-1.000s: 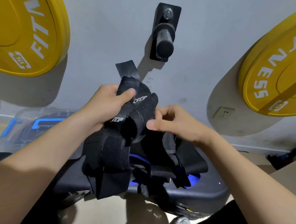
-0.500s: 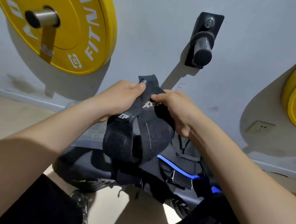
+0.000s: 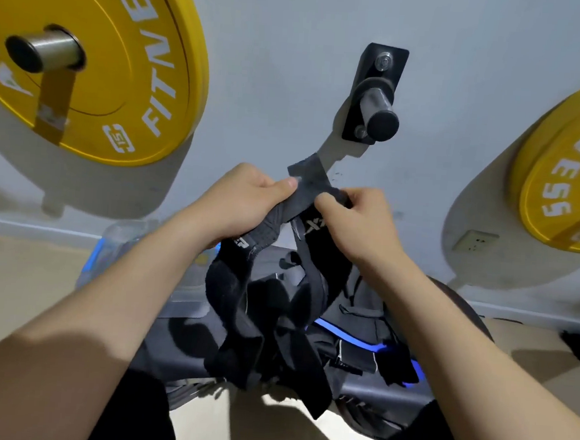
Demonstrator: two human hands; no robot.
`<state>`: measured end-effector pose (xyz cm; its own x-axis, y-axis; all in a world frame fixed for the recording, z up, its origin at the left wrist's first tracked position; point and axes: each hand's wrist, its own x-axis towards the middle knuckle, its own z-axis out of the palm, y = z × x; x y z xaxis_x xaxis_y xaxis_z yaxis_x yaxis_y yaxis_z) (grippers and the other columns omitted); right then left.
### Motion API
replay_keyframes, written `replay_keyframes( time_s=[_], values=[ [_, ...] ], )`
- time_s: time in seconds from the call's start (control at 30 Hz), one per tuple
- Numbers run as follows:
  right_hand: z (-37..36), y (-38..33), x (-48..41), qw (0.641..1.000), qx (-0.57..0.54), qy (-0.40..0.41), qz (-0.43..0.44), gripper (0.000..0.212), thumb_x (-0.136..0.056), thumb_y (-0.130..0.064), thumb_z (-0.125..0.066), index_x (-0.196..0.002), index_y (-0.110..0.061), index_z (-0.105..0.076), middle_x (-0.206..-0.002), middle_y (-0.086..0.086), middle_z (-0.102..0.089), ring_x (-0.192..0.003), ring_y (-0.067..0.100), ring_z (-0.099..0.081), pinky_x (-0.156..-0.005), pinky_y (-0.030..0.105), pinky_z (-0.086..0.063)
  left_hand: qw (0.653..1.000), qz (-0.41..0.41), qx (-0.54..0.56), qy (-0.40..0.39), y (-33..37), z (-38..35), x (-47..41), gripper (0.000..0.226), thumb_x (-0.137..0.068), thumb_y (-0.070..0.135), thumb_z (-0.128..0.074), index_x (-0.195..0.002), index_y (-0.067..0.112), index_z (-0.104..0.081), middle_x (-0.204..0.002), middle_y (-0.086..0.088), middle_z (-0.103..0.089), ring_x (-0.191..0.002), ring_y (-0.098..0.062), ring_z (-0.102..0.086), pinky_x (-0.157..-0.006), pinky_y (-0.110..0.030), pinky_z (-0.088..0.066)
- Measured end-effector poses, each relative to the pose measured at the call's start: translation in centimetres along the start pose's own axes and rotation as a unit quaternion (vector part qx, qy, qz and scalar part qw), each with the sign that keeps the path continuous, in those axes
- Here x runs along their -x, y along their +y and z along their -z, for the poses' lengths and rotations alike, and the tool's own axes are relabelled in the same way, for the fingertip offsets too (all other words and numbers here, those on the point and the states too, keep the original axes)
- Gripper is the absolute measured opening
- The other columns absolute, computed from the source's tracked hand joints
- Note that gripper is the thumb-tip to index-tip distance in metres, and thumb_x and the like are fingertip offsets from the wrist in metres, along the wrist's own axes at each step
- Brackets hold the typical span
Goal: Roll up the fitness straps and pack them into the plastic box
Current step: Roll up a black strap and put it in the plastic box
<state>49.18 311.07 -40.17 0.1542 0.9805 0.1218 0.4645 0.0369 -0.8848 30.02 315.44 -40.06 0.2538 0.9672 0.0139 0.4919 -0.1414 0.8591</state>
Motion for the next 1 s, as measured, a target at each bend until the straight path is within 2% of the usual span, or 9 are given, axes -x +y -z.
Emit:
replay_keyframes(
  time_s=[0.07,0.13,0.2,0.3,0.43,0.53,0.67,0.83,1.0],
  values=[
    [0.6,0.5,0.4,0.985,0.13,0.086,0.078,0.038,-0.08,-0.029,-0.063,-0.056,-0.013,-0.04,-0.048,-0.006,-0.034,-0.052,0.015,-0.028,-0.045,0.026,-0.027,0.999,-0.031,-0.021,-0.008,0.5,-1.2,-0.4,0.071,-0.106,0.057,-0.057,-0.069,-0.003,-0.049,-0.06,-0.005,-0.035,-0.055,-0.018,-0.033,-0.059,-0.033,-0.026],
    [1.5,1.1,0.6,0.977,0.167,0.077,0.107,0.037,-0.087,-0.036,-0.067,-0.062,-0.009,-0.059,-0.052,0.003,-0.054,-0.056,0.024,-0.044,-0.053,0.034,-0.043,0.997,-0.067,-0.031,0.0,1.3,-2.1,-0.8,0.065,-0.109,0.052,-0.053,-0.076,-0.004,-0.057,-0.062,-0.003,-0.038,-0.057,-0.019,-0.036,-0.06,-0.034,-0.029],
    [2.4,1.9,0.8,0.982,0.159,0.049,0.094,0.037,-0.095,-0.041,-0.068,-0.073,-0.011,-0.07,-0.061,0.003,-0.067,-0.062,0.021,-0.061,-0.061,0.036,-0.051,0.996,-0.09,-0.014,0.006,2.0,-2.8,-1.2,0.053,-0.112,0.045,-0.05,-0.088,0.001,-0.067,-0.068,-0.014,-0.055,-0.062,-0.029,-0.054,-0.066,-0.038,-0.047],
    [3.3,3.1,1.0,0.989,0.128,0.059,0.033,0.032,-0.1,-0.036,-0.061,-0.083,-0.008,-0.061,-0.06,-0.003,-0.063,-0.054,0.014,-0.053,-0.055,0.032,-0.042,0.995,-0.087,0.041,0.018,2.8,-4.0,-2.0,0.039,-0.113,0.035,-0.048,-0.098,0.006,-0.069,-0.095,-0.029,-0.074,-0.092,-0.045,-0.073,-0.087,-0.059,-0.061],
    [4.8,3.5,0.5,0.993,-0.03,0.082,-0.077,0.019,-0.094,-0.03,-0.057,-0.087,-0.013,-0.057,-0.068,-0.005,-0.057,-0.058,0.011,-0.05,-0.061,0.031,-0.041,0.991,-0.064,-0.008,0.116,3.1,-5.4,-3.0,0.035,-0.113,0.025,-0.046,-0.08,0.019,-0.053,-0.066,-0.001,-0.053,-0.064,-0.019,-0.051,-0.058,-0.036,-0.036],
    [5.8,3.0,0.3,0.982,-0.181,0.007,-0.049,0.016,-0.099,-0.022,-0.067,-0.096,-0.008,-0.073,-0.085,0.008,-0.078,-0.076,0.02,-0.071,-0.077,0.039,-0.054,0.992,-0.025,0.009,0.123,2.3,-5.5,-3.5,0.028,-0.112,0.024,-0.045,-0.088,0.016,-0.058,-0.07,0.001,-0.053,-0.062,-0.018,-0.045,-0.055,-0.034,-0.031],
    [5.4,2.9,0.0,0.977,-0.189,-0.102,-0.004,0.021,-0.105,-0.016,-0.068,-0.101,0.004,-0.073,-0.098,0.019,-0.076,-0.09,0.03,-0.068,-0.091,0.046,-0.053,0.991,0.025,0.106,0.083,1.0,-5.0,-4.0,0.03,-0.113,0.027,-0.047,-0.11,0.001,-0.061,-0.085,-0.014,-0.058,-0.074,-0.024,-0.051,-0.071,-0.039,-0.043],
    [4.4,3.1,-0.3,0.975,-0.085,-0.206,-0.019,0.03,-0.102,-0.022,-0.073,-0.075,-0.011,-0.069,-0.072,0.003,-0.068,-0.065,0.013,-0.063,-0.067,0.024,-0.052,0.922,0.081,0.362,0.11,1.2,-3.5,-3.4,0.028,-0.116,0.016,-0.045,-0.107,0.004,-0.068,-0.107,-0.022,-0.074,-0.092,-0.033,-0.071,-0.086,-0.048,-0.063],
    [2.6,2.2,-1.1,0.964,-0.232,-0.124,-0.024,0.031,-0.108,-0.024,-0.064,-0.097,0.005,-0.072,-0.089,0.02,-0.075,-0.078,0.028,-0.071,-0.076,0.041,-0.057,0.921,0.091,0.344,-0.155,0.2,-1.4,-1.7,0.065,-0.106,0.062,-0.05,-0.138,0.009,-0.071,-0.134,-0.017,-0.074,-0.118,-0.03,-0.073,-0.103,-0.047,-0.057]
  ],
)
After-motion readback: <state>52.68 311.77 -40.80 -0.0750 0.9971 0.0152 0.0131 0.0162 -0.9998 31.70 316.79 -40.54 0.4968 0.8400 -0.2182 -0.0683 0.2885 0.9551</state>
